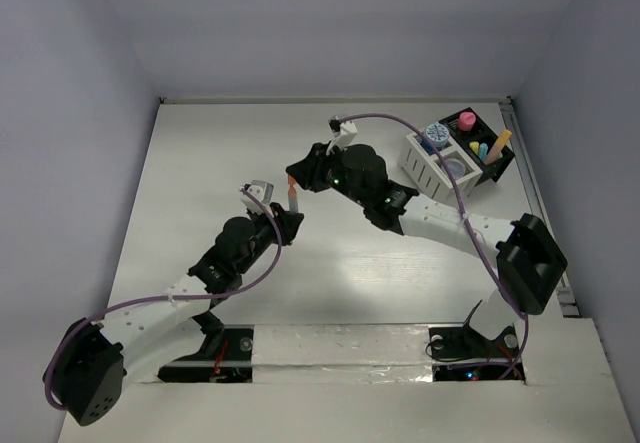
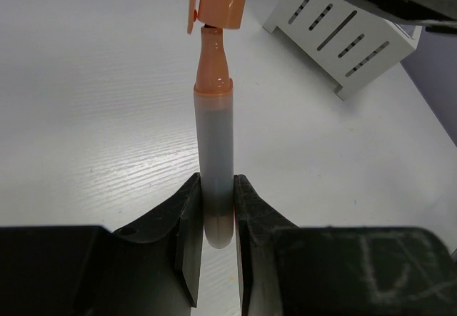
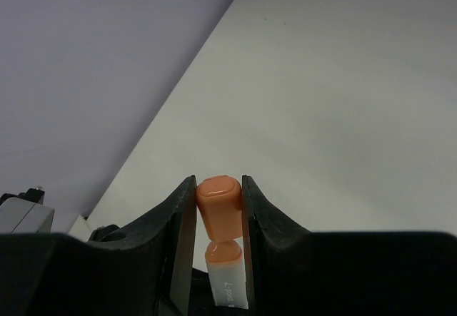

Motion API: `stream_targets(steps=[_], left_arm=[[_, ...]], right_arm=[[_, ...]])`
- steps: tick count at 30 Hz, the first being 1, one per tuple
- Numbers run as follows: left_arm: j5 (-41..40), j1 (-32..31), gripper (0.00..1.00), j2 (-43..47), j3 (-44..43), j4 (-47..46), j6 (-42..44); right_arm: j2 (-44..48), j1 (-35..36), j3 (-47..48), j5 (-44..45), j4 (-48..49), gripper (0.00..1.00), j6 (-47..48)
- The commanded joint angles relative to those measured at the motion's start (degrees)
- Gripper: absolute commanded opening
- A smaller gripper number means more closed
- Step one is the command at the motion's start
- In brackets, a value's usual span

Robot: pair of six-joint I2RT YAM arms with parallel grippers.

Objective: Sort the stationery into containers
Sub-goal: Close the pen cap on the pen.

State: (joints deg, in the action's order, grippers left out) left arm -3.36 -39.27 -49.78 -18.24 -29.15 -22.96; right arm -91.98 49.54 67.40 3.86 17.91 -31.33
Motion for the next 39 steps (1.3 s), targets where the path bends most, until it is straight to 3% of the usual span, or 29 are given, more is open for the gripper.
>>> stream_targets(steps=[1,12,22,31,39], left_arm=[[-0.8,0.3,0.00,1.2,-0.8,-1.7,0.8],[-0.5,0.9,0.00,1.3,-0.7,-1.7,0.6],[-0.4,0.9,0.00,1.7,-0.7,-1.5,0.9],[0.3,0.9,0.00,4.2,-0.9,-1.0,-0.2],[0.6,0.9,0.00,7.2,-4.4,2.2,-1.8]], right_arm=[[0.3,1.0,1.7,0.5,0.2,0.00,1.4],[-0.6,1.5,1.9,-1.9,-0.4,0.00,1.3],[-1.0,1.5,3.4,-9.8,-5.8,0.00,2.2],[-0.6,1.5,-0.3,-16.5,-6.7,0.00,1.4],[2.0,1.5,-6.5,-14.9,-5.9,0.00,1.5]])
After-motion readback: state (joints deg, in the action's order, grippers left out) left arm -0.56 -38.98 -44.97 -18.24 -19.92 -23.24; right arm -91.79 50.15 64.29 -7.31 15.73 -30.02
